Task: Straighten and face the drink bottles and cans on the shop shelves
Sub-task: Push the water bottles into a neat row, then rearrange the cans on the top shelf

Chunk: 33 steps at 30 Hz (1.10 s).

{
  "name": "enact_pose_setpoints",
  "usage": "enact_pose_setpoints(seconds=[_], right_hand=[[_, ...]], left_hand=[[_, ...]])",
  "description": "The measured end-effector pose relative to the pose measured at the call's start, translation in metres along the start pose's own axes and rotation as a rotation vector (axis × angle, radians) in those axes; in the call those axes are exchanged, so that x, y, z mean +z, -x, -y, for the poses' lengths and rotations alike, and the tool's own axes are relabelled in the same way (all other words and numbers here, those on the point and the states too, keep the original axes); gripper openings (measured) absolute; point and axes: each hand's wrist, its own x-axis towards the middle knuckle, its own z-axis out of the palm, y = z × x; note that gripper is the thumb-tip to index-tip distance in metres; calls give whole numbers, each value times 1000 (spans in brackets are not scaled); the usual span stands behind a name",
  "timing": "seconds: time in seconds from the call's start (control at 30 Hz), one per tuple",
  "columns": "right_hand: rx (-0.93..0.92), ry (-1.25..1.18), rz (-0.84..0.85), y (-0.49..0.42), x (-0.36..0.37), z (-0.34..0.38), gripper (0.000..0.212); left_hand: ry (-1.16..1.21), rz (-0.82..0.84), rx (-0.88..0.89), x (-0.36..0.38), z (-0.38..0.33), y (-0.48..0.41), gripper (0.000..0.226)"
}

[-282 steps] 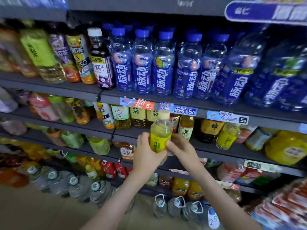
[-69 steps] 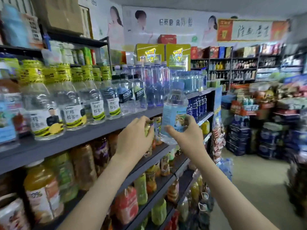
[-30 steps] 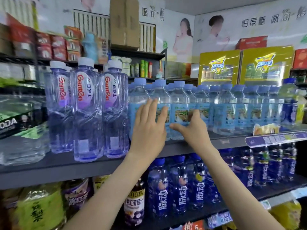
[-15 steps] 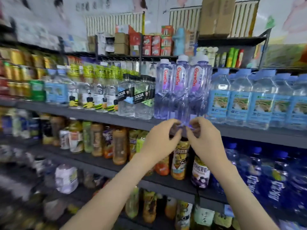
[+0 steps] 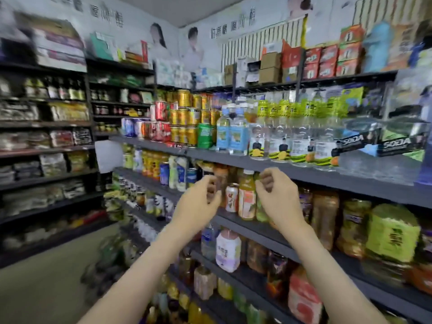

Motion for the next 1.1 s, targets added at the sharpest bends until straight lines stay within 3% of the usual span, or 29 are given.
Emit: enact_pose_setpoints(seconds=[0.27, 0.4, 0.6, 0.9, 1.1], right_hand=[[117, -46, -46, -83, 152, 42, 33], [117, -26, -27, -130, 202, 35, 37], [147, -75, 18, -208, 283, 16, 60], [337, 135, -158, -311, 369, -5, 98], [497, 302, -363, -321, 382, 5, 77]], left_hand=[[-148, -18, -26, -72, 166, -83, 31], [-146, -60, -6, -63, 210, -134, 31], [-137, -62, -9, -46, 272, -211, 31], [-125, -69, 82, -41, 389, -298, 27], [-36, 3, 223, -51, 450, -355, 32]])
